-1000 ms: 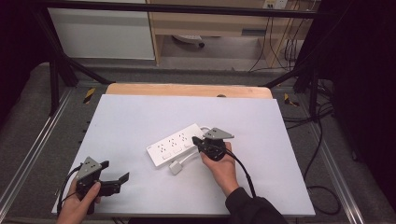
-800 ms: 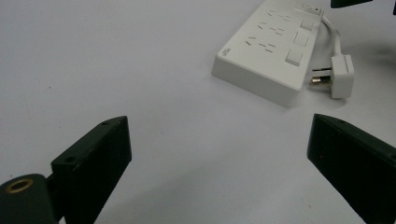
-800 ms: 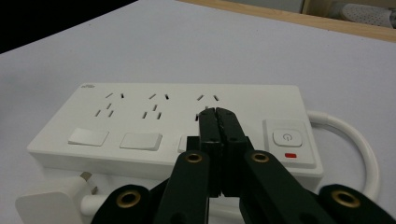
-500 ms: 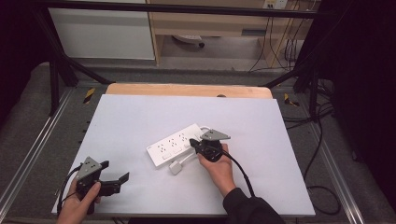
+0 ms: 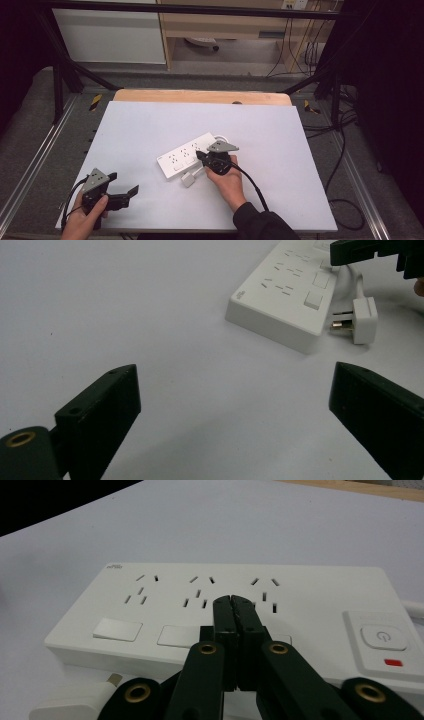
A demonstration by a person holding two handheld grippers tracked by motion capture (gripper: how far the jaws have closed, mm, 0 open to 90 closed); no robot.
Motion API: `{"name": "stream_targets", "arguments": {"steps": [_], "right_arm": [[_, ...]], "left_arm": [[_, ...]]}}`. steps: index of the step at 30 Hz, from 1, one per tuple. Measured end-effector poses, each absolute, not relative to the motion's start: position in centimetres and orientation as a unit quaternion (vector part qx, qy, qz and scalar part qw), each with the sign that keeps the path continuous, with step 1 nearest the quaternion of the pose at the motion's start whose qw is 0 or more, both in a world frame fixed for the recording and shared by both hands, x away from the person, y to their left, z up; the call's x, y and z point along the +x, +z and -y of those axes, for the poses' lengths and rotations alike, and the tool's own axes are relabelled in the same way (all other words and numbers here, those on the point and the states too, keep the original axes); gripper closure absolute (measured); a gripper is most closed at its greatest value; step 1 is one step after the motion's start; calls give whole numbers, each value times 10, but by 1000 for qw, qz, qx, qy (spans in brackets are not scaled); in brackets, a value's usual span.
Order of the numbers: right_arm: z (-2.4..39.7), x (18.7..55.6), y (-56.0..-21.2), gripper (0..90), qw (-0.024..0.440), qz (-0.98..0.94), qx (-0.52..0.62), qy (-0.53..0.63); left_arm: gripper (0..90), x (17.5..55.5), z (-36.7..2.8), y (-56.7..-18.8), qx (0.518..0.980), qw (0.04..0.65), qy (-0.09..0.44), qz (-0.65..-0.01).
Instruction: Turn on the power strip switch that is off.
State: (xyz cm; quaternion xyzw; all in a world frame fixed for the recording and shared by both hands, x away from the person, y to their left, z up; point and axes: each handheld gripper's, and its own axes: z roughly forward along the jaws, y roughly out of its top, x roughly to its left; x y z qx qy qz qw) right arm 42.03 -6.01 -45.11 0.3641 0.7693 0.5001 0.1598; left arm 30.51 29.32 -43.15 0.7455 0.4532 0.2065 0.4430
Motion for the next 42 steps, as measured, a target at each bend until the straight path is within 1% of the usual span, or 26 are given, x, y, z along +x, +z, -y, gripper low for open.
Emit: {"name": "stream_targets", "arguments": {"steps": [25, 42], "right_arm": [[47, 419, -456, 900, 152, -775, 356, 499], [46, 419, -456, 900, 160, -775, 354, 498]], "left_arm": [[63, 305, -293, -432, 747, 443, 205, -451], [63, 305, -292, -432, 748, 443, 205, -450]]}}
